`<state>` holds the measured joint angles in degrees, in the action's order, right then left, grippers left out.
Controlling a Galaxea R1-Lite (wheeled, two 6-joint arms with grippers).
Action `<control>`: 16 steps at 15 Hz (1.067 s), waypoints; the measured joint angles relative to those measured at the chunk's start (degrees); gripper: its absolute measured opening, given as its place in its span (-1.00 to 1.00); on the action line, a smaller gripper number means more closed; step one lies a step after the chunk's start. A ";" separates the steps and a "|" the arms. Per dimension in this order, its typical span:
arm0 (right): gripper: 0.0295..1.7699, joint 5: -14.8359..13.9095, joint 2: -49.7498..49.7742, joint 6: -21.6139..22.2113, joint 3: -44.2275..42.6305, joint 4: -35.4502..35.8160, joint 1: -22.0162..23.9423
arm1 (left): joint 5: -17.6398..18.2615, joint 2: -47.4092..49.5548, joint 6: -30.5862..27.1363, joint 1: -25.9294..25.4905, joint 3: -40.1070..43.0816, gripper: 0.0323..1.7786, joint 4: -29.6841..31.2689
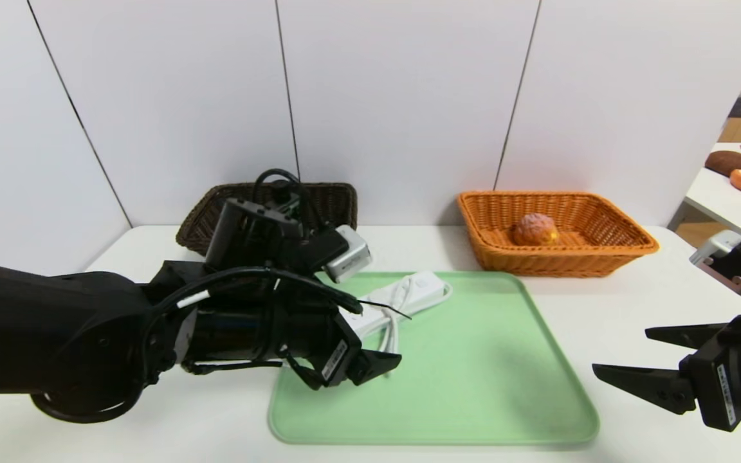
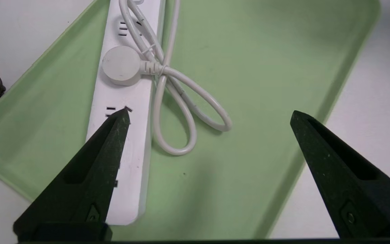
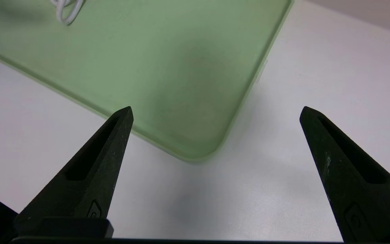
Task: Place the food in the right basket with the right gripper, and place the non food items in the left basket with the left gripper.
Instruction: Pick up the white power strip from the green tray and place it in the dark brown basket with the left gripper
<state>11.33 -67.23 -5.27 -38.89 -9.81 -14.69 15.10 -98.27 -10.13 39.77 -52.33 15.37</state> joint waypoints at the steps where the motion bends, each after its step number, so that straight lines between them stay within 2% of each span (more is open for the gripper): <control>1: 0.92 0.02 0.00 -0.02 0.00 0.00 0.23 | -0.04 -1.21 -1.16 -0.20 -1.02 0.90 -0.35; 5: 0.92 0.20 0.00 -0.02 0.09 0.00 1.19 | 0.00 -4.01 -2.66 -1.18 -7.17 0.90 -6.67; 9: 0.92 0.17 -0.11 -0.05 0.24 0.01 1.57 | 0.00 -6.33 -6.79 -4.35 -12.52 0.90 -12.09; 16: 0.92 0.20 -0.27 -0.05 0.41 0.01 1.93 | 0.20 -10.72 -7.53 -5.71 -14.59 0.90 -11.90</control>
<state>11.52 -67.50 -5.32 -38.47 -9.80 -12.76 15.30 -108.98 -17.66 34.06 -66.93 3.47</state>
